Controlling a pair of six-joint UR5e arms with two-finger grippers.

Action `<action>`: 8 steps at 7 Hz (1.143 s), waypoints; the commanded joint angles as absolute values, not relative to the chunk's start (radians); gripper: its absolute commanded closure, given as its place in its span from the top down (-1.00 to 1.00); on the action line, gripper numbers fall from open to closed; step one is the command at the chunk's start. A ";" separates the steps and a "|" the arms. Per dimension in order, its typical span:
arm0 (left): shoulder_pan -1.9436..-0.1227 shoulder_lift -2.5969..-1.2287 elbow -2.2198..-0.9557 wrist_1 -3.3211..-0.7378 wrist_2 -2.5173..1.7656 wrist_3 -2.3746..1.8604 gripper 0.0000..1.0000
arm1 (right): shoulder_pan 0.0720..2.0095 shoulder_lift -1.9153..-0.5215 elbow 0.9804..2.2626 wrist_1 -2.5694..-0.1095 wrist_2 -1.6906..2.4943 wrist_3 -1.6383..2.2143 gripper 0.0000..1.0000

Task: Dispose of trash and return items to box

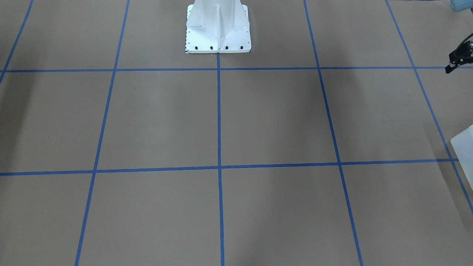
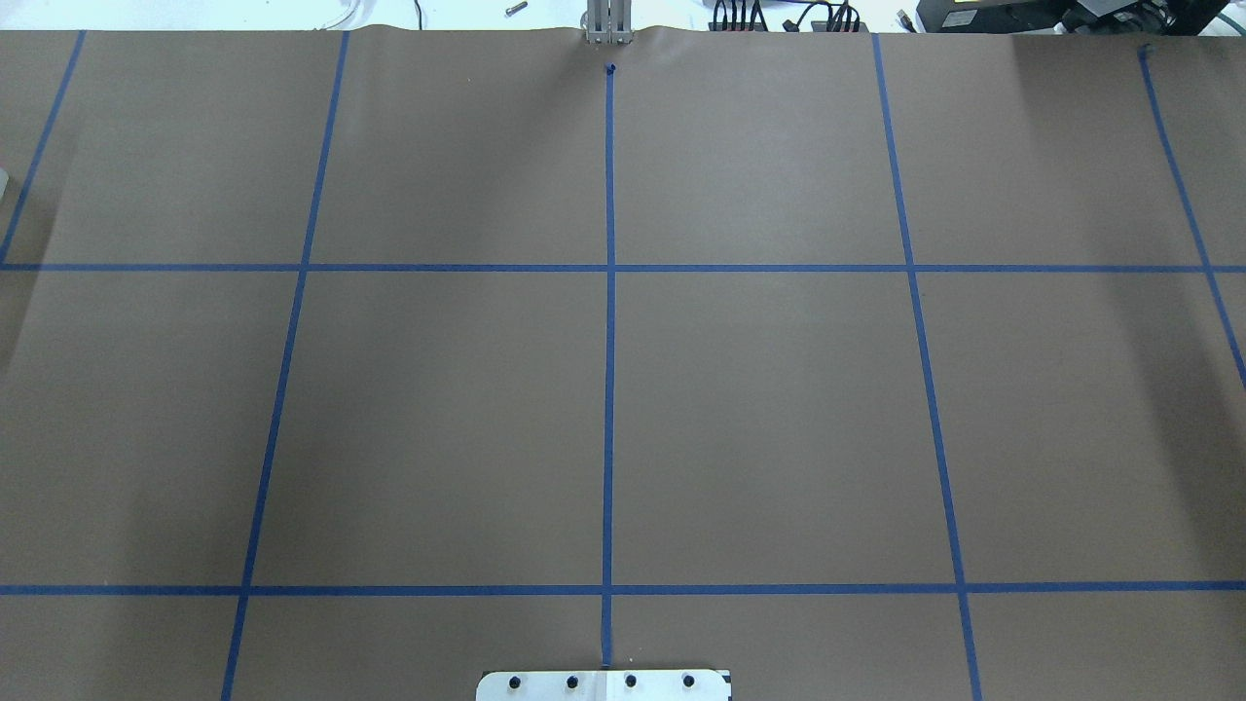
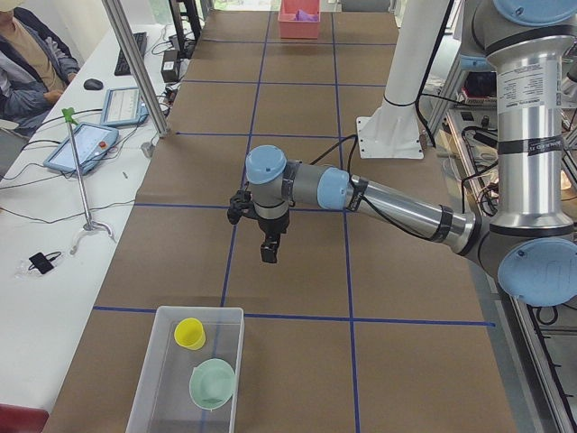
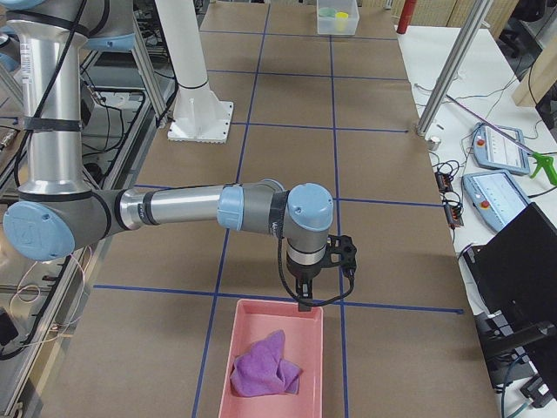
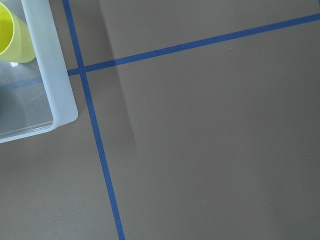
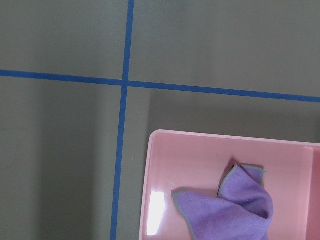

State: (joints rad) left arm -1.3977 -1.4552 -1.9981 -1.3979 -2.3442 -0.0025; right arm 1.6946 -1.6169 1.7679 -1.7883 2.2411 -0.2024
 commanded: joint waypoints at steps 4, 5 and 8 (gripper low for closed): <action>-1.456 -1.479 -1.924 -1.408 -2.342 -0.002 0.95 | 1.632 -1.614 1.796 -1.787 2.256 -0.198 1.00; -1.456 -1.483 -1.887 -1.410 -2.338 -0.002 0.96 | 1.588 -1.609 1.819 -1.789 2.260 -0.184 1.00; -1.457 -1.490 -1.875 -1.410 -2.344 -0.030 0.96 | 1.540 -1.606 1.810 -1.786 2.263 -0.184 1.00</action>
State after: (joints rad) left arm -1.4561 -1.4895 -1.8822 -1.4096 -2.3400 -0.0103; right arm 1.5723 -1.6102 1.8049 -1.7869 2.2614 -0.1847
